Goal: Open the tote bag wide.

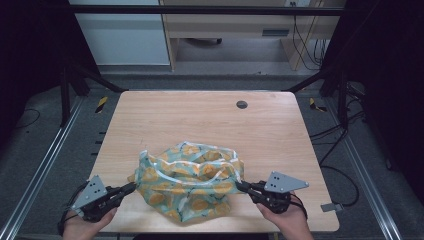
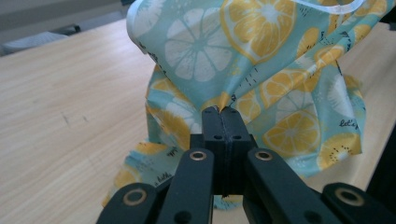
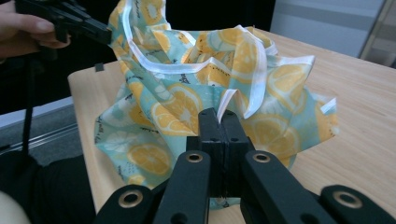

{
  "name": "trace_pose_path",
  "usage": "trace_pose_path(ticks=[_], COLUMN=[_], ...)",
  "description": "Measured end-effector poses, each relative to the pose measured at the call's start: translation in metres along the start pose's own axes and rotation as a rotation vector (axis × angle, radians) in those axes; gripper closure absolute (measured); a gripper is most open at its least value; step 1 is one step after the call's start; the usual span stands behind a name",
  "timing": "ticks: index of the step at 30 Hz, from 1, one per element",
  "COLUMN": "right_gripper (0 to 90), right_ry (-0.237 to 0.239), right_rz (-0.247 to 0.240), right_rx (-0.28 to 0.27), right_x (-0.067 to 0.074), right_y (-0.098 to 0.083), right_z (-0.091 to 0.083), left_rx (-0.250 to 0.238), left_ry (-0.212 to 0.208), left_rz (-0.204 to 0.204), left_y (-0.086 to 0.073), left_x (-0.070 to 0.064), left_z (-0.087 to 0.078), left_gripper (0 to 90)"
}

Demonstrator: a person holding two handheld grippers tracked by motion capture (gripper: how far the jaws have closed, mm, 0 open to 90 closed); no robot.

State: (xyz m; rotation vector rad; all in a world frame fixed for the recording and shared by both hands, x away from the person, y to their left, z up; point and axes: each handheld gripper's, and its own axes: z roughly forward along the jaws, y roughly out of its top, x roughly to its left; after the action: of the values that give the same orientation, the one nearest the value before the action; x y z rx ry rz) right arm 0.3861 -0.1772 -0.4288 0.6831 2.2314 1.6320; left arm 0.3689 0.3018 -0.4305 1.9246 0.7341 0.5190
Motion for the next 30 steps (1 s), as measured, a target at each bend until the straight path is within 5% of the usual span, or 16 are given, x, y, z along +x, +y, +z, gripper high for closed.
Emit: trace_pose_path(ticks=[5, 13, 20, 30], right_gripper=[90.0, 90.0, 90.0, 90.0], right_ry=[0.049, 0.077, 0.073, 0.038], right_rz=[0.001, -0.017, -0.031, -0.041], right_rx=[0.025, 0.125, 0.229, 0.347], right_x=[0.0, -0.001, -0.002, -0.008], right_y=[-0.01, -0.021, -0.03, -0.036], right_z=[-0.001, 0.002, 0.012, 0.034], left_rx=[0.023, 0.176, 0.285, 0.35], left_ry=[-0.046, -0.081, -0.054, 0.012], left_rz=[0.01, 0.077, 0.127, 0.169], left_y=[-0.003, -0.011, -0.016, -0.02], left_x=[0.001, -0.006, -0.009, -0.004], left_z=[0.003, 0.024, 0.042, 0.059], left_gripper=[90.0, 90.0, 90.0, 90.0])
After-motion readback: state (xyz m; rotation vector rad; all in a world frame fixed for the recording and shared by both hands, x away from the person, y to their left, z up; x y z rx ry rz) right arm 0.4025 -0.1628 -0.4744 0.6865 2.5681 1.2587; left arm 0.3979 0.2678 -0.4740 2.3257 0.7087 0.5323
